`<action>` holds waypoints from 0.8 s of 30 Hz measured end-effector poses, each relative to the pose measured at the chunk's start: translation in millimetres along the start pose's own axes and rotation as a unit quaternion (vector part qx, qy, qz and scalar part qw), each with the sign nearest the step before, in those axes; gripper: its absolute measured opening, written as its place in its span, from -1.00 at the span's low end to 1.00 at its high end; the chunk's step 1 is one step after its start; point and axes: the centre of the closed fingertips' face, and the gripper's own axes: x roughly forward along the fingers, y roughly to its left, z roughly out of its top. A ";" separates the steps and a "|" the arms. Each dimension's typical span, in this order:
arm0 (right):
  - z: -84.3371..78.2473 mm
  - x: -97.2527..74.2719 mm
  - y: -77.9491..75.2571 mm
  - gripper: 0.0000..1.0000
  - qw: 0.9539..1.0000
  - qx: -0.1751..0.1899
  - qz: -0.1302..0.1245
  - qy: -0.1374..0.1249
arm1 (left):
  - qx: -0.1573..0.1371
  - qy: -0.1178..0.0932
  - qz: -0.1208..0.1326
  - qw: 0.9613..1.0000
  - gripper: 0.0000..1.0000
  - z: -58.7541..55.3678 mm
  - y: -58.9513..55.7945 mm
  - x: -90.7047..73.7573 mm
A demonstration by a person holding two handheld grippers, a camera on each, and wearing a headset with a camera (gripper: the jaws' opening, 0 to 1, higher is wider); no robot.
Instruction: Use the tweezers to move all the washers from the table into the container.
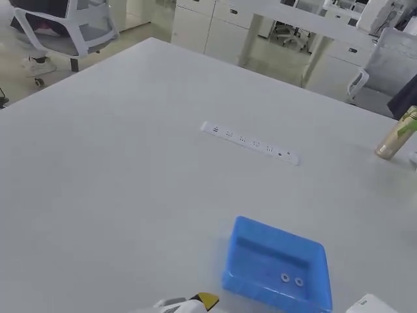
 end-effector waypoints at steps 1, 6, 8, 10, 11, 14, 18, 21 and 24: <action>-0.8 0.1 0.1 -0.91 1.000 -0.003 0.001 0.003 | 0.000 0.000 0.000 1.000 0.56 0.0 -0.1 0.0; -0.2 -3.0 0.0 -0.91 0.999 -0.029 0.017 0.018 | 0.003 0.002 -0.002 1.000 0.55 -0.8 -0.9 0.4; -1.7 -7.0 2.2 -0.91 0.996 -0.074 0.037 0.046 | 0.001 0.002 -0.003 1.000 0.55 -0.9 -0.7 0.4; -3.5 -10.4 3.4 -0.91 0.987 -0.132 0.055 0.072 | 0.000 0.002 -0.003 1.000 0.55 -1.0 -0.7 0.4; -3.1 -11.7 4.5 -0.91 0.983 -0.154 0.062 0.077 | 0.000 0.002 -0.003 1.000 0.54 -1.1 -0.7 0.4; 3.0 -21.0 15.1 -0.91 0.965 -0.221 0.111 0.086 | 0.001 0.003 -0.004 1.000 0.54 -1.3 -1.1 0.5; 4.6 -31.6 22.8 -0.91 0.933 -0.301 0.166 0.109 | 0.002 0.002 -0.006 1.000 0.54 -0.9 -1.7 0.7; 6.3 -38.8 26.9 -0.91 0.911 -0.338 0.204 0.119 | 0.002 0.002 -0.006 1.000 0.54 -1.1 -1.7 0.8; 9.7 -43.6 25.6 -0.91 0.898 -0.361 0.220 0.126 | 0.000 0.002 -0.004 1.000 0.54 -1.3 -0.8 0.7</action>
